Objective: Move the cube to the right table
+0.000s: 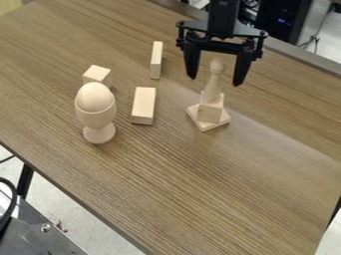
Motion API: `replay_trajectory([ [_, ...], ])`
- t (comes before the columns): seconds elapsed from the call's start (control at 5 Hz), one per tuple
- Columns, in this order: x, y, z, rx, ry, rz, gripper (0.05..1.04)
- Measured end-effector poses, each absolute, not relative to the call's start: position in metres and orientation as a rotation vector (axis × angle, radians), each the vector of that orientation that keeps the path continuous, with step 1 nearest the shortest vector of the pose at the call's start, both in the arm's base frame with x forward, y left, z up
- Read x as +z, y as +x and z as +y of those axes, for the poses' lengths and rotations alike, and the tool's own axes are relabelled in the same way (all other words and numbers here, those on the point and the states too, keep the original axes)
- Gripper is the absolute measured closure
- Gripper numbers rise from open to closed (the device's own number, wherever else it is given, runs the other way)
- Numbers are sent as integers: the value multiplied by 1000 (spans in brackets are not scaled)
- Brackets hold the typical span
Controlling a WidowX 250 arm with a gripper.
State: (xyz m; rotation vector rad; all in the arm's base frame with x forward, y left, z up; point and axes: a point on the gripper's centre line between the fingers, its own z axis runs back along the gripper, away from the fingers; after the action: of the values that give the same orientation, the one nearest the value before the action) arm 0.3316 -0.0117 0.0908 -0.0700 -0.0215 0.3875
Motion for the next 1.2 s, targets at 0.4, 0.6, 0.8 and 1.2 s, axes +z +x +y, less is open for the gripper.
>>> replay_trajectory([
  [0.4,93,346,-11,333,-23,-13,85],
  [0.6,101,350,-16,297,-11,-28,85],
  [0.8,101,350,-16,290,-10,-31,85],
  [1.2,112,363,-9,288,-11,-87,85],
])
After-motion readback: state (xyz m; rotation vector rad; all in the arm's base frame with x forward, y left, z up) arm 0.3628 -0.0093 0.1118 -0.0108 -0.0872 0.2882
